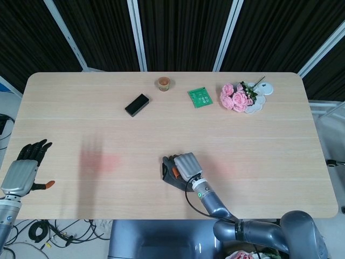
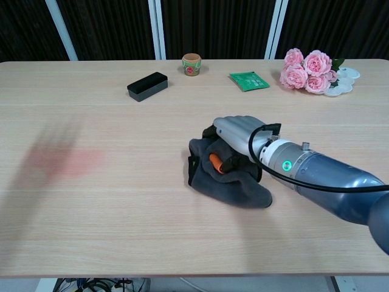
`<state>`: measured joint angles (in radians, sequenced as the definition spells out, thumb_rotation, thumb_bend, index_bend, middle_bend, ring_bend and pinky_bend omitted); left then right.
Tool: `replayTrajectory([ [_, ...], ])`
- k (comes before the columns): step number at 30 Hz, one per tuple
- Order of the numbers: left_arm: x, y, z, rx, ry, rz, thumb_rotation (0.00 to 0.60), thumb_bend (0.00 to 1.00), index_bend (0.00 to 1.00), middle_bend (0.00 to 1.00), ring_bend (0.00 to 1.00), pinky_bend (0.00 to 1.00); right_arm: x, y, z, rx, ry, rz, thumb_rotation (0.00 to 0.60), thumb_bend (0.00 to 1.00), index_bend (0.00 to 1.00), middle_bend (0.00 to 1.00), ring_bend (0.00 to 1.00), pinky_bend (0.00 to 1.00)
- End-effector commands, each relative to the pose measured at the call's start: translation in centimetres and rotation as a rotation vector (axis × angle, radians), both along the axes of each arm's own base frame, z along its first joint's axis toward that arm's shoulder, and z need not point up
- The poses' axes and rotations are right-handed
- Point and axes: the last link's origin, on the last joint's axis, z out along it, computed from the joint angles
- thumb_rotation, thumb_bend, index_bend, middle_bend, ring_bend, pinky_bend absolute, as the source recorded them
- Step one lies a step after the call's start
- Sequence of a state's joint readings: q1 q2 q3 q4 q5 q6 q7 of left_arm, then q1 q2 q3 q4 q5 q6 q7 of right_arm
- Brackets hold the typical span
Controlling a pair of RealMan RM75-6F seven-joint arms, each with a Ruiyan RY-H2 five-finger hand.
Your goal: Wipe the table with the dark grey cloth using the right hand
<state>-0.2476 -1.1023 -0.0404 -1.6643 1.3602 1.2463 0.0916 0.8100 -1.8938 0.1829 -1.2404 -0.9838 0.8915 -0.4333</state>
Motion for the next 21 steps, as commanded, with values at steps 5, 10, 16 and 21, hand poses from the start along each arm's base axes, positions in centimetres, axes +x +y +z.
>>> replayTrajectory([
  [5,0.0,-0.1,-0.1,-0.006,-0.004,0.001,0.600,0.00,0.00,0.00,0.00,0.00,-3.9,-2.6,2.9,-0.118,0.069,-0.062,0.600,0.61,0.70,0.59,0.59,0.72],
  [10,0.1,-0.2,-0.1,-0.007,-0.005,0.002,0.600,0.00,0.00,0.00,0.00,0.00,-6.3,-3.8,4.9,-0.167,0.111,-0.108,0.600,0.61,0.70,0.59,0.59,0.72],
  [16,0.1,-0.2,-0.1,-0.006,-0.006,0.004,0.600,0.00,0.00,0.00,0.00,0.00,-9.0,-4.7,6.9,-0.222,0.174,-0.149,0.600,0.61,0.70,0.59,0.59,0.72],
  [21,0.2,-0.3,-0.2,-0.007,-0.008,0.001,0.600,0.00,0.00,0.00,0.00,0.00,-11.6,-5.1,8.8,-0.268,0.246,-0.180,0.600,0.61,0.70,0.59,0.59,0.72],
])
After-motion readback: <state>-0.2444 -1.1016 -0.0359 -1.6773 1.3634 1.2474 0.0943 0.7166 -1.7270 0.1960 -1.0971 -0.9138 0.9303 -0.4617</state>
